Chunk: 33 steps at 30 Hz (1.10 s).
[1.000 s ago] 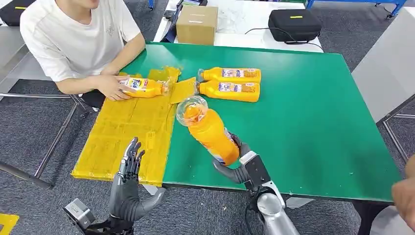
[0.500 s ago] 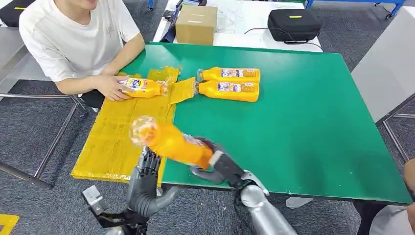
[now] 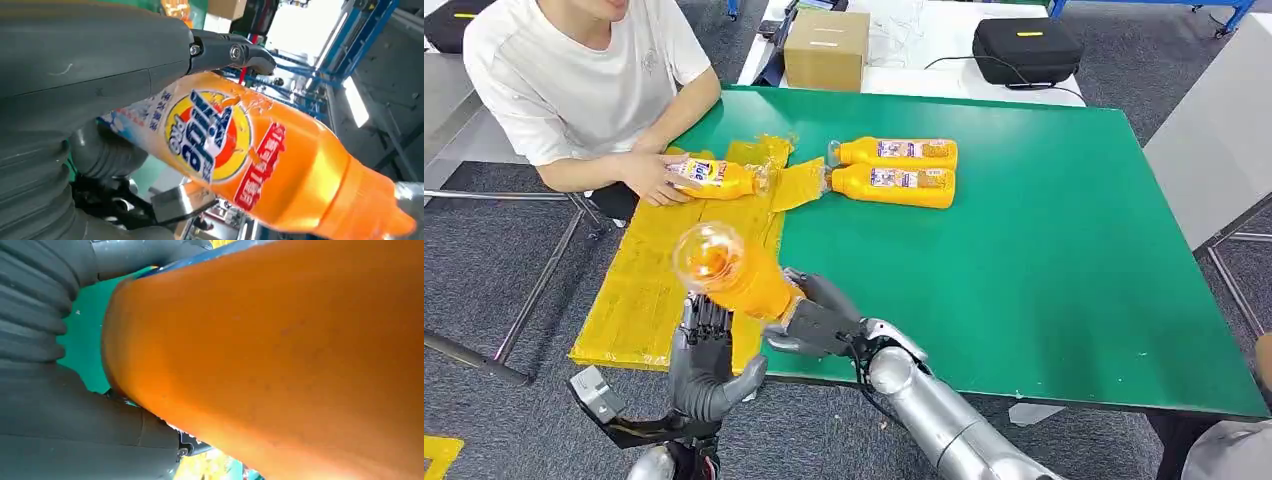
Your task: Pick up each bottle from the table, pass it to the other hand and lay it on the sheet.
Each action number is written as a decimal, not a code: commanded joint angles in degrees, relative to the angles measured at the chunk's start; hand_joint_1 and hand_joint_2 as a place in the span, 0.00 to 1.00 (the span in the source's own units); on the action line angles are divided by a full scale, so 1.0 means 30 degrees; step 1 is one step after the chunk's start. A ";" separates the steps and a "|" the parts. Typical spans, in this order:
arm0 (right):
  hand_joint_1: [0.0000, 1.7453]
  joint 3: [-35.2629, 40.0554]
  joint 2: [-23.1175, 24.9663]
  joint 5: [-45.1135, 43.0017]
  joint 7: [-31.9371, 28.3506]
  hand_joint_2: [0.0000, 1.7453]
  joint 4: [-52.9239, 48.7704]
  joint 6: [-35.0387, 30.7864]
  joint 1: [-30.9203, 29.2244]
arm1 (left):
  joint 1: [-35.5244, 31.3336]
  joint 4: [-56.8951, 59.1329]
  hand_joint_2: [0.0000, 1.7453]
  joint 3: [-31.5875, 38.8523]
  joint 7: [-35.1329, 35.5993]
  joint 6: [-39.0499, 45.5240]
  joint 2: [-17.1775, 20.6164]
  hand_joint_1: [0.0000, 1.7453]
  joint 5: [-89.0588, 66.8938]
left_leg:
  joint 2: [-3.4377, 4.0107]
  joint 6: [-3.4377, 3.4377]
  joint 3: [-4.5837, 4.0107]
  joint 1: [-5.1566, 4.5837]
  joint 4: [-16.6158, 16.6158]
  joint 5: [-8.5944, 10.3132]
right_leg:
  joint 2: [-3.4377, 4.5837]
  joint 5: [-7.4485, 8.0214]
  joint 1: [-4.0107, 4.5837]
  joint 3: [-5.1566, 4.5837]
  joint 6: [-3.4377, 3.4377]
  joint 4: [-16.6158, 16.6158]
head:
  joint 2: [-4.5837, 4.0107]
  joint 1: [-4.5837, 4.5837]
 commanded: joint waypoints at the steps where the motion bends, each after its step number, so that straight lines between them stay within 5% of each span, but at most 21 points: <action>1: 1.00 0.2121 0.0567 0.0129 0.0000 1.00 0.1838 0.0066 -0.1308 | -0.0580 0.0794 1.00 -0.0183 0.0298 -0.0138 -0.0016 0.00 0.0007 | 0.0027 -0.0040 0.0088 0.0023 0.0002 -0.0041 | 0.0027 -0.0034 0.0024 0.0076 -0.0049 0.0006 | 0.0000 -0.0007; 5: 1.00 0.2512 0.0673 0.0066 -0.0167 1.00 0.2010 0.0176 -0.1507 | -0.0636 0.0745 1.00 -0.0427 0.0248 -0.0255 0.0106 0.00 -0.0306 | 0.0023 -0.0021 0.0046 0.0011 0.0002 -0.0024 | 0.0022 -0.0019 0.0011 0.0035 -0.0029 0.0007 | 0.0000 -0.0007; 15: 1.00 0.4109 0.0015 0.0883 0.0724 1.00 0.0932 -0.0545 -0.1400 | -0.0381 -0.1009 1.00 0.0038 -0.1621 0.5926 0.0068 0.00 -0.6624 | 0.0004 -0.0029 0.0041 0.0025 0.0009 -0.0027 | 0.0003 -0.0024 0.0025 0.0039 -0.0035 0.0004 | 0.0000 0.0000; 26: 1.00 0.4413 0.0061 0.1110 0.0868 1.00 0.0967 -0.0631 -0.1672 | -0.0395 -0.1195 1.00 -0.0028 -0.1310 0.5568 0.0147 0.00 -0.6427 | 0.0004 -0.0033 0.0064 0.0024 0.0012 -0.0035 | -0.0003 -0.0035 0.0025 0.0055 -0.0041 0.0007 | 0.0000 -0.0007; 27: 0.98 0.6307 -0.0033 0.2958 0.1897 1.00 0.1963 -0.0781 -0.2381 | -0.0075 -0.1517 1.00 0.1527 -0.0074 0.3727 0.0156 0.00 -0.3647 | -0.0008 -0.0030 0.0059 0.0027 0.0006 -0.0026 | -0.0014 -0.0029 0.0028 0.0051 -0.0041 -0.0003 | 0.0000 -0.0007; 33: 0.92 0.6468 0.0197 0.2803 0.1688 1.00 0.2307 -0.0706 -0.2239 | -0.0057 -0.1400 1.00 0.1807 0.0191 0.2637 -0.0033 0.00 -0.2949 | -0.0022 -0.0031 0.0074 0.0032 -0.0018 -0.0018 | -0.0031 -0.0027 0.0032 0.0071 -0.0038 -0.0032 | 0.0000 -0.0007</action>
